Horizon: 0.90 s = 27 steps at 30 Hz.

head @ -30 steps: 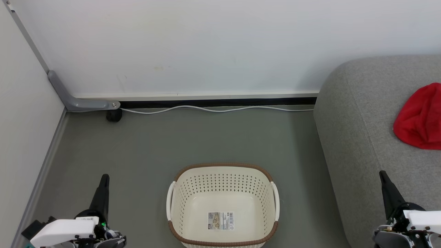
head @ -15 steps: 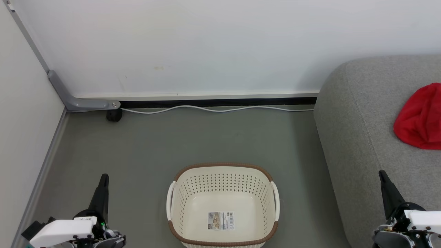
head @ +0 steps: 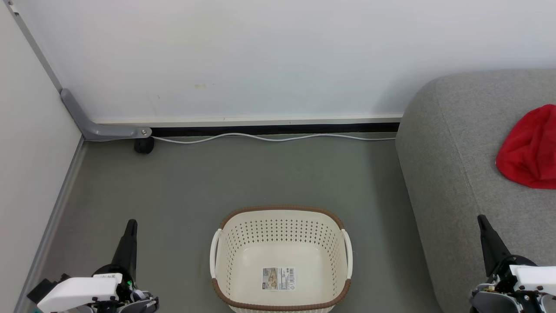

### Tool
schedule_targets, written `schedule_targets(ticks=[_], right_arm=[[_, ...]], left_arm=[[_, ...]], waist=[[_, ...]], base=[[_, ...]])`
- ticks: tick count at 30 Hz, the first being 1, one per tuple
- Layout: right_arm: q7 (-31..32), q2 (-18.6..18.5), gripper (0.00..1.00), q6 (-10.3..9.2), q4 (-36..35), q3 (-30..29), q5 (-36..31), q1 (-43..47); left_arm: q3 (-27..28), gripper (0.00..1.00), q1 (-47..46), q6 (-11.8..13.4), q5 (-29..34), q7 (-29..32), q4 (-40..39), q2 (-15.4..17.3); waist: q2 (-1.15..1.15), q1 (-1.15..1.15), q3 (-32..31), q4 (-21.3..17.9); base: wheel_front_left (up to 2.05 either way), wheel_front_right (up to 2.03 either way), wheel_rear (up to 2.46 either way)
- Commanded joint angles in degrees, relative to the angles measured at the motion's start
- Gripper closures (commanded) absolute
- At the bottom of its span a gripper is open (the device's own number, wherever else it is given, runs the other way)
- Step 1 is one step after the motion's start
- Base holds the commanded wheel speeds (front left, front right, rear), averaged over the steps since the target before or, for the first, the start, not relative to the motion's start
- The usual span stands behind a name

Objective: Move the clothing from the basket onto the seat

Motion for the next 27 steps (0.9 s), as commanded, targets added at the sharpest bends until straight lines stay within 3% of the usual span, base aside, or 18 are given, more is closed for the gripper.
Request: schedule_targets(ticks=[1, 27], right_arm=[[0.5, -0.6, 1.00, 0.25, -1.8, 0.9, 0.6, -2.1], [0.4, -0.6, 1.00, 0.25, -1.8, 0.9, 0.6, -2.1]], left_arm=[[1.9, 1.00, -3.3, -0.4, -0.2, 0.4, -1.6, 1.0], [1.9, 1.00, -3.3, -0.4, -0.2, 0.3, -1.6, 1.0]], waist=[[0.00, 0.00, 0.0, 0.0], [0.00, 0.00, 0.0, 0.0]], base=[[0.00, 0.00, 0.00], [0.00, 0.00, 0.00]])
